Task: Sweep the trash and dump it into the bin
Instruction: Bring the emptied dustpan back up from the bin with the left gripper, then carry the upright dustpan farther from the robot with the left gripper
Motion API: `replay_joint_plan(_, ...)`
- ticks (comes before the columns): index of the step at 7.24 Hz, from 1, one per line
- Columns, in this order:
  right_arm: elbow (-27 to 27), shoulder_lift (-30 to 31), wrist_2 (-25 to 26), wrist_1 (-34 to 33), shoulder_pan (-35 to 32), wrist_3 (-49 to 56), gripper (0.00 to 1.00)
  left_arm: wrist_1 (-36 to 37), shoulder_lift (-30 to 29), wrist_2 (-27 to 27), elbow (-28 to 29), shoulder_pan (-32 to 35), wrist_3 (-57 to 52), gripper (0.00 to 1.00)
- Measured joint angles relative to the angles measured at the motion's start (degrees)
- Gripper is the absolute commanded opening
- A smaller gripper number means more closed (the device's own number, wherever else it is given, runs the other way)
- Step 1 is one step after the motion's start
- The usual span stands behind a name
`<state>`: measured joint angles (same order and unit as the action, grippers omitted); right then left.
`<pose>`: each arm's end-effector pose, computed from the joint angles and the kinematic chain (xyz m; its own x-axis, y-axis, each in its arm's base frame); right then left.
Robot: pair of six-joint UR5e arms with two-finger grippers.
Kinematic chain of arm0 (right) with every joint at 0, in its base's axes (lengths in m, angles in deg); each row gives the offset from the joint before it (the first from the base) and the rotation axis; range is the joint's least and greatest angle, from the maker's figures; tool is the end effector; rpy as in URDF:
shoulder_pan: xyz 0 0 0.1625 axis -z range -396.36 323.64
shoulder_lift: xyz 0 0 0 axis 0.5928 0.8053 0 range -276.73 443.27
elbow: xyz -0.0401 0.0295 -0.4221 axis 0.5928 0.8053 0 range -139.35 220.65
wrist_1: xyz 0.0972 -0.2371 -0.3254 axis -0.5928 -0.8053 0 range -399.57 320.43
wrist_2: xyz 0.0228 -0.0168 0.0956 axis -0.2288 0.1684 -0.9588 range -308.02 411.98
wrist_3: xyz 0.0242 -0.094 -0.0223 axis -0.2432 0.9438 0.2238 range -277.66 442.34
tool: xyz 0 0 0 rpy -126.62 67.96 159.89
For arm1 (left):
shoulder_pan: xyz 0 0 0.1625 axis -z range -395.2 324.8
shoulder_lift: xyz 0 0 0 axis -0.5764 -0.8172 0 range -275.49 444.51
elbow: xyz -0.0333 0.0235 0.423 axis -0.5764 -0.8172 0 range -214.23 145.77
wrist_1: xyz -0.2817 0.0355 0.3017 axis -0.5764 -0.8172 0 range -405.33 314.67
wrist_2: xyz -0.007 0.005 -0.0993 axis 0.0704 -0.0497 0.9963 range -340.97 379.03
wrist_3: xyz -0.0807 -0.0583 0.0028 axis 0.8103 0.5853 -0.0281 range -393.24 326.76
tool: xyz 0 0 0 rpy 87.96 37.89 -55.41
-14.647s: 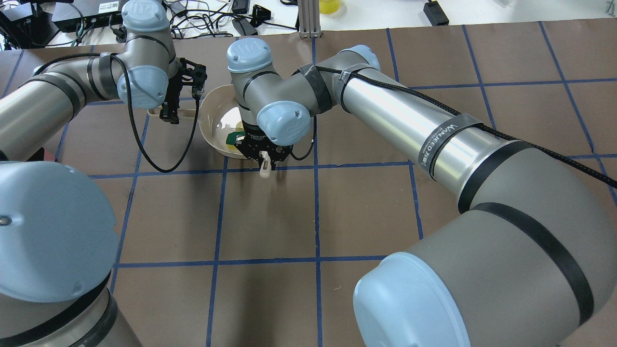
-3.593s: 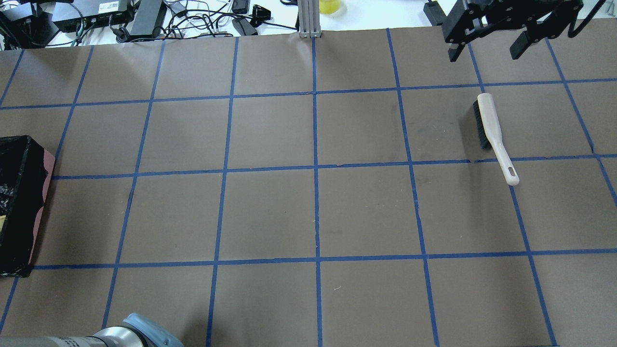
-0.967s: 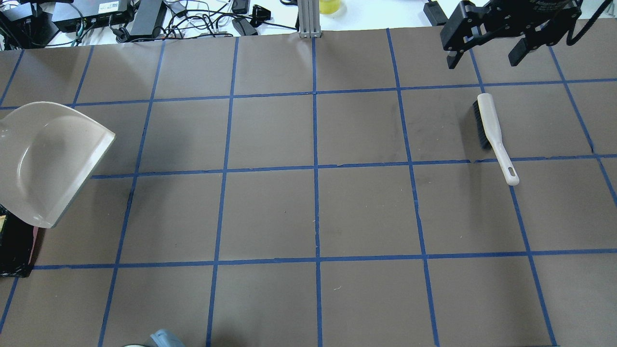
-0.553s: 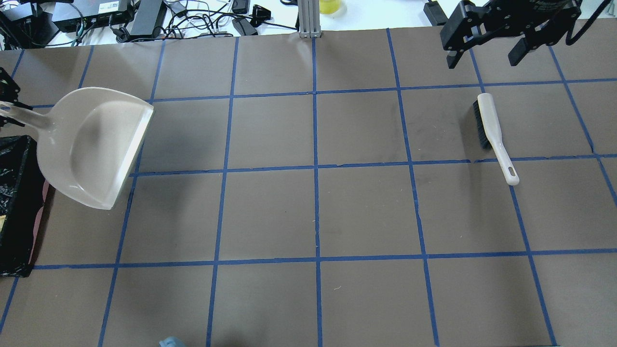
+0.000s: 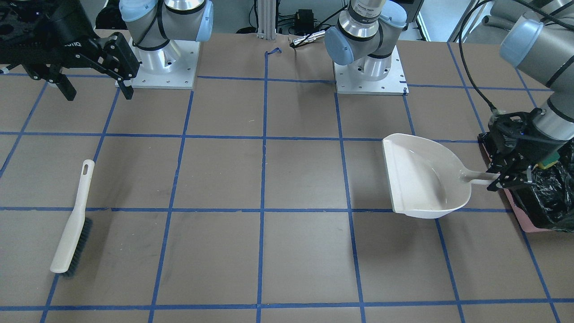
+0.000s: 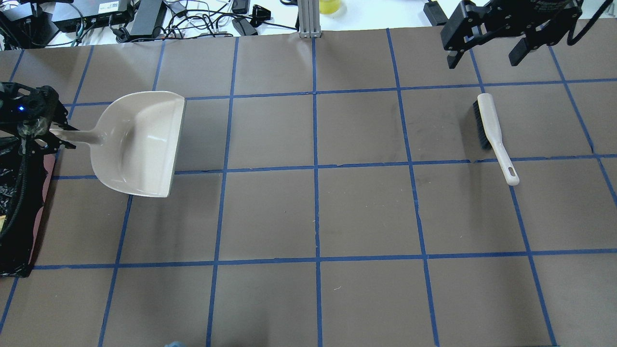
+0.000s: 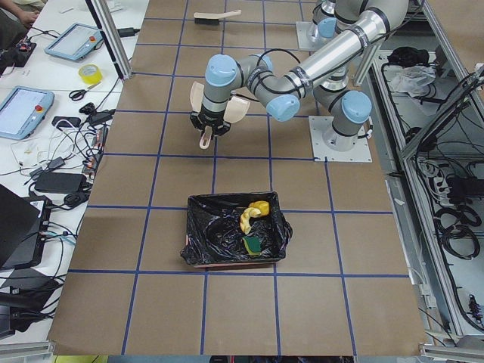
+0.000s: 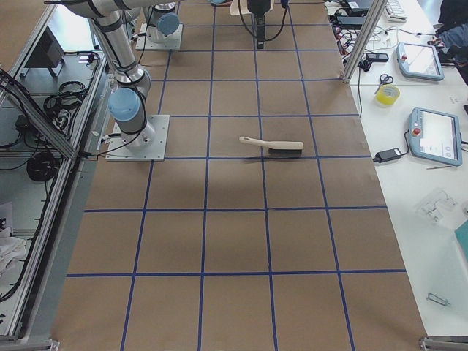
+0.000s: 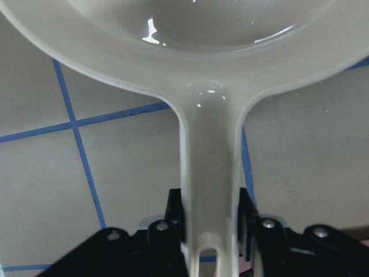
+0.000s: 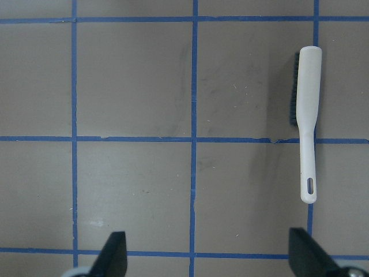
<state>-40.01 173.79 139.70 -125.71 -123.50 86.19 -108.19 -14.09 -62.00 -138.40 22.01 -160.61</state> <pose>0.1126 -0.4983 0.5661 -0.9992 -0.0211 -0.0325 -0.0175 0.9941 -0.1068 0.1630 -0.5278 0.3404 0.0788 0.9848 -0.1550 0.9928 -0.0916 -0.0773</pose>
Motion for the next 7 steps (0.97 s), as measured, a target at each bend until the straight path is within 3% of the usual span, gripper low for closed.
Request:
replay_joint_plan(4, -0.02, 0.01, 0.0, 0.0, -0.03, 0.02, 1.0, 2.16, -4.32, -5.47, 1.3, 7.19, 15.23, 0.06)
replay_joint_plan(7, -0.01, 0.0, 0.0, 0.0, 0.01, -0.05, 1.0, 3.85, -10.7, -9.03, 7.19, 13.1, 19.7, 0.06)
